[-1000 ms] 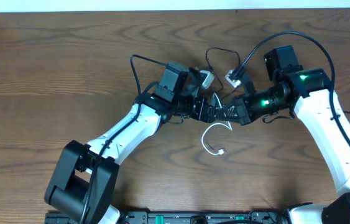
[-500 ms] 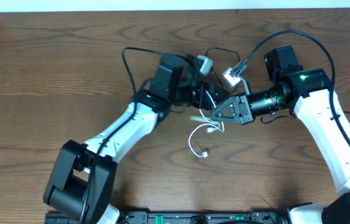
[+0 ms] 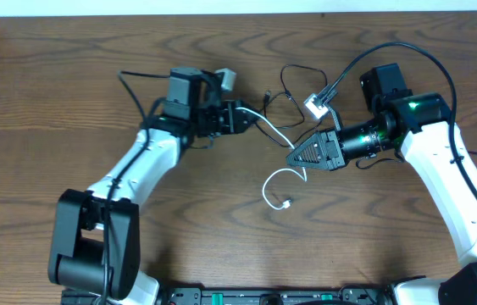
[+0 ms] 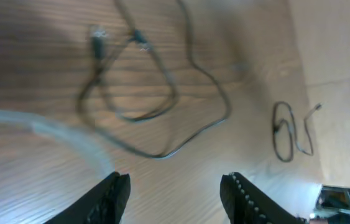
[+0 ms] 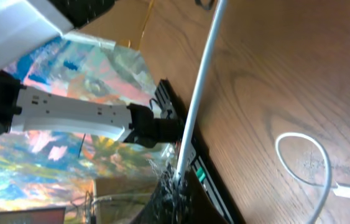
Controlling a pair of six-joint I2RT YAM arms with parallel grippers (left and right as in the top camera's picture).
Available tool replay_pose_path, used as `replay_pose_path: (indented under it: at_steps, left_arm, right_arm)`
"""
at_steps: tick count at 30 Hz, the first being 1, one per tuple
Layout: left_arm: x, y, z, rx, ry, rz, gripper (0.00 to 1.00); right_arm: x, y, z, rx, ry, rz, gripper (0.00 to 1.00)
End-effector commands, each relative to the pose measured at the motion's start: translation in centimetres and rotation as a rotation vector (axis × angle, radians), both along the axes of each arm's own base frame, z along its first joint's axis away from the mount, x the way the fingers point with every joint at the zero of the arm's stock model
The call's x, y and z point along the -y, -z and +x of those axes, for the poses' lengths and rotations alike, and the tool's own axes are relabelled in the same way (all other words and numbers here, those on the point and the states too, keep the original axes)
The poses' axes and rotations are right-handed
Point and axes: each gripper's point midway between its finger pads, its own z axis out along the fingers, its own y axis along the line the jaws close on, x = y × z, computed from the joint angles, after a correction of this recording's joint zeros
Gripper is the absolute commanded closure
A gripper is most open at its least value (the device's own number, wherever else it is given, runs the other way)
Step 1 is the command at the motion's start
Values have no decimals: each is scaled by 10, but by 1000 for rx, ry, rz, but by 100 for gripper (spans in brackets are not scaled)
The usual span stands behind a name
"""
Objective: Untangle cables
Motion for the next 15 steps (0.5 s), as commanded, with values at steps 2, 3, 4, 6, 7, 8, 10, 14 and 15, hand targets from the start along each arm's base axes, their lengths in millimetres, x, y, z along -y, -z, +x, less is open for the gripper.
replay_pose_path:
  at_steps: [2, 3, 4, 6, 7, 8, 10, 14, 15]
  left_arm:
    - [-30, 5, 5, 9, -19, 36, 48]
    - [-36, 7, 6, 7, -27, 43, 47]
    - [-42, 7, 7, 5, -36, 47, 47]
    - [-55, 10, 9, 0, -57, 56, 47]
    - [-63, 11, 10, -8, -75, 59, 47]
    - [-70, 12, 12, -16, -92, 59, 47]
    - [-85, 13, 15, -25, -128, 59, 47]
    - [-117, 16, 19, -46, -201, 63, 47]
    - [-125, 17, 20, -54, -219, 64, 47]
  right_arm:
    - [-1, -2, -2, 4, -6, 7, 99]
    - [0, -2, -2, 4, -6, 3, 99]
    - [0, -1, -2, 3, -4, -4, 99]
    - [2, 3, -2, 2, 0, -29, 99]
    - [3, 6, -2, 1, 2, -45, 99]
    - [5, 9, -2, 1, 5, -65, 99]
    - [9, 16, -1, 5, 13, -111, 99]
    - [16, 28, 3, 23, 28, -191, 99]
    - [18, 30, 4, 27, 33, -208, 99]
